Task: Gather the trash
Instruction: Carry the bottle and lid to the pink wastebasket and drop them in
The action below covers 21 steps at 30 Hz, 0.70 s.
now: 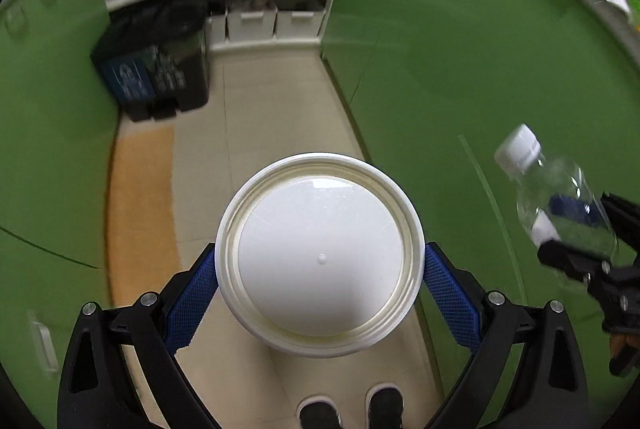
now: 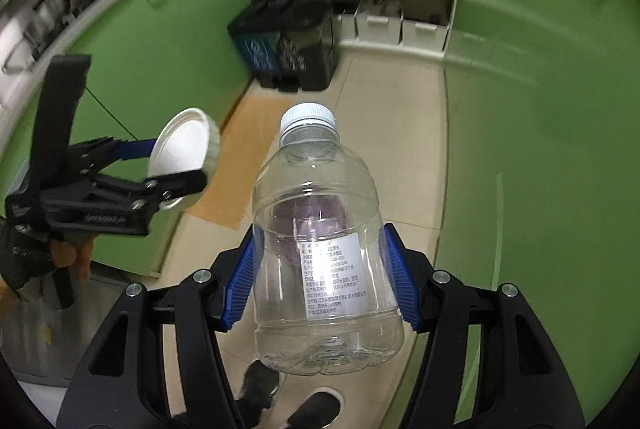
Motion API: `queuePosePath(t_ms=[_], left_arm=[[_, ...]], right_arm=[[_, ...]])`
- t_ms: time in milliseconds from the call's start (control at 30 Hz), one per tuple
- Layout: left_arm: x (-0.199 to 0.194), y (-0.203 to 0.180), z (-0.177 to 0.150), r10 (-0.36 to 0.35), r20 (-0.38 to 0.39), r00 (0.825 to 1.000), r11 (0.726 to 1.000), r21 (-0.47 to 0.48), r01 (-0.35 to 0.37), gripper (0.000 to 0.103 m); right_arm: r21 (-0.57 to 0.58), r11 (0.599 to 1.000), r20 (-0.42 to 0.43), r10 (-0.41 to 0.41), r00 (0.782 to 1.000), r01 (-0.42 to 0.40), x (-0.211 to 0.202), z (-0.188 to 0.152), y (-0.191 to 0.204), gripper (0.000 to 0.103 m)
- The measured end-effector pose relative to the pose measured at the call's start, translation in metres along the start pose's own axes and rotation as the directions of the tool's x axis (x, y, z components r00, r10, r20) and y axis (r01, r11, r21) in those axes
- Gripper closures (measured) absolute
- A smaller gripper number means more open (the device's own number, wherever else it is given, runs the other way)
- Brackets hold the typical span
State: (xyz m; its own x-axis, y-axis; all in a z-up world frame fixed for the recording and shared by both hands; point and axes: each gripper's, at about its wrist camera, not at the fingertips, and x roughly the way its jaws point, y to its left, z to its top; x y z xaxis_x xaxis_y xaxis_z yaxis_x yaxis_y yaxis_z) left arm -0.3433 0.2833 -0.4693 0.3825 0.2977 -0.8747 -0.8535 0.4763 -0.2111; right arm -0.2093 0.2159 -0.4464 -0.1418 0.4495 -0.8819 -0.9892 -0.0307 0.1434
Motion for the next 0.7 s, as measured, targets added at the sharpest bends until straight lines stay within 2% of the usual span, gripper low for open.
queuePosePath(t_ms=[133, 300, 700], left_arm=[[0.064, 0.021, -0.013, -0.026, -0.009, 1.000, 0.999, -0.043, 0.025, 0.005], [0.106, 0.043, -0.023, -0.017, -0.004, 1.000, 0.996, -0.085, 0.016, 0.005], [0.087, 0.108, -0.046, 0.066, 0.085, 0.994, 0.980, -0.194, -0.048, 0.005]], right_arm=[[-0.024, 1.000, -0.012, 0.005, 1.000, -0.005, 0.059, -0.011, -0.007, 0.043], [-0.057, 0.998, -0.028, 0.029, 0.999, -0.031, 0.118, -0.017, -0.011, 0.043], [-0.154, 0.972, -0.076, 0.165, 0.983, -0.176, 0.239, -0.011, 0.030, 0.042]])
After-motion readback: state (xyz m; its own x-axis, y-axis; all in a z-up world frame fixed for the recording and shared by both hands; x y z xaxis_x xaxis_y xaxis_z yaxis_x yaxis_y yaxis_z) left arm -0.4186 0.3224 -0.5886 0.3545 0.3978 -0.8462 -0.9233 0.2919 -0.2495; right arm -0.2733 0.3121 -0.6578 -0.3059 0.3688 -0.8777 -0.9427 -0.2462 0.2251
